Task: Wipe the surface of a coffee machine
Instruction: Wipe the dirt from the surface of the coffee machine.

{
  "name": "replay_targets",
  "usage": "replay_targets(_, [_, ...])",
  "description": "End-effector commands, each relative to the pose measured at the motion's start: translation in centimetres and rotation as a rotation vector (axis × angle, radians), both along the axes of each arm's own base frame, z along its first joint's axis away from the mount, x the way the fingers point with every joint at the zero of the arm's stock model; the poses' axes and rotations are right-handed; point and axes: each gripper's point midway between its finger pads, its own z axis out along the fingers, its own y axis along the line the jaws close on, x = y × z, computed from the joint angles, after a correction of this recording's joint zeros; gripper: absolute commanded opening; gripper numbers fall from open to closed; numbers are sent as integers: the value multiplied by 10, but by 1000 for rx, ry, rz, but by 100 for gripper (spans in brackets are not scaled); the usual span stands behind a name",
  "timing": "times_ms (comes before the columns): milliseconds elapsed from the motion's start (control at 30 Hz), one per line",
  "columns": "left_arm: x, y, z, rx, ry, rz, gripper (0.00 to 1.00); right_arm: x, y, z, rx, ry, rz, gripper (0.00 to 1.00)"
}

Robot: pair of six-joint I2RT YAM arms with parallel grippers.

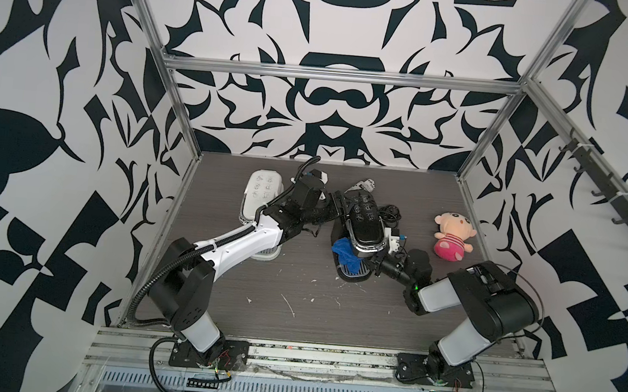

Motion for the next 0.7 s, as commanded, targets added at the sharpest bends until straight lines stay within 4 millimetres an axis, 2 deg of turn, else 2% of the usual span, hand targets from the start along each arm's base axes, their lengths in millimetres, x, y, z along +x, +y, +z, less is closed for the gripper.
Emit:
replay_targets(0, [-16, 1, -46, 98, 114, -39, 71, 11, -4, -2, -8, -36, -54, 0])
replay_targets(100, [-15, -1, -45, 81, 120, -39, 72, 9, -10, -32, -45, 52, -89, 0])
replay_targets(200, [-15, -1, -46, 80, 123, -37, 72, 4, -15, -54, -73, 114, -108, 0])
replay_targets(333, [-16, 1, -46, 89, 113, -36, 72, 2, -20, -61, -83, 136, -130, 0])
replay_targets(667, [-16, 3, -46, 124, 103, -48, 72, 1, -34, -61, -95, 145, -215, 0])
